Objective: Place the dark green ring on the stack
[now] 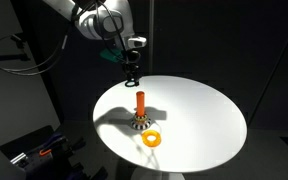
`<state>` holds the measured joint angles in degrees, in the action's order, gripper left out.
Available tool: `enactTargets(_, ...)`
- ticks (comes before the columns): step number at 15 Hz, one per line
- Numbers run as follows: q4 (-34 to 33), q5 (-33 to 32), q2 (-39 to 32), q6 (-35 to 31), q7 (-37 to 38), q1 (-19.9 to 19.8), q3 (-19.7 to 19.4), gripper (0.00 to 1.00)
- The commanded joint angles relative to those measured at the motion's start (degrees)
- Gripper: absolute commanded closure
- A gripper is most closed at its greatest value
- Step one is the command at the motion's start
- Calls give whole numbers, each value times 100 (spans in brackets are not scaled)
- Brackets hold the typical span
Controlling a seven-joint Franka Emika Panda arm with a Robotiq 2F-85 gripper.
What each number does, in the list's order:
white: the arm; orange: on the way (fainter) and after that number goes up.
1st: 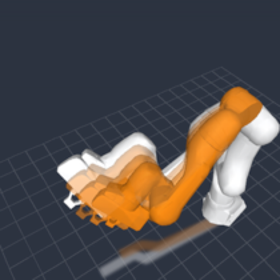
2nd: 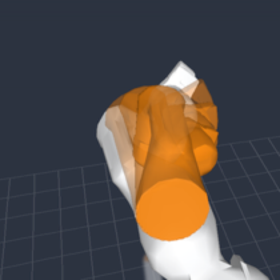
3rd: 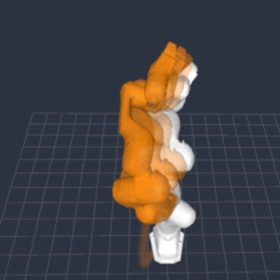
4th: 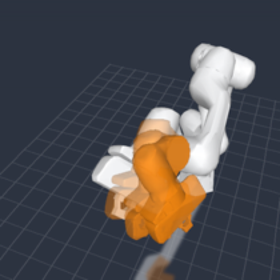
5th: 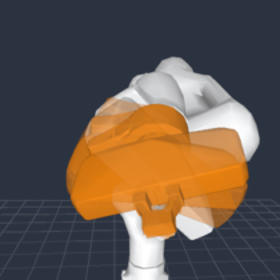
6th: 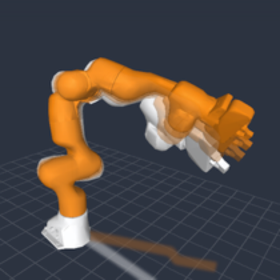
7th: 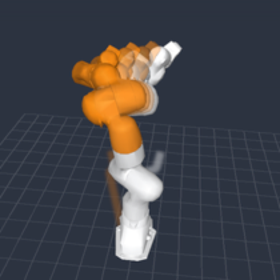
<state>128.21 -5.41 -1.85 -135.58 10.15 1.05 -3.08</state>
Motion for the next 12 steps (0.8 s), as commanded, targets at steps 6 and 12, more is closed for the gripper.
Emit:
enactTargets(6,-115,-98,-152,32,114,-264,-58,56)
enactTargets(12,-201,-85,-325,-27,138,-385,-170,56)
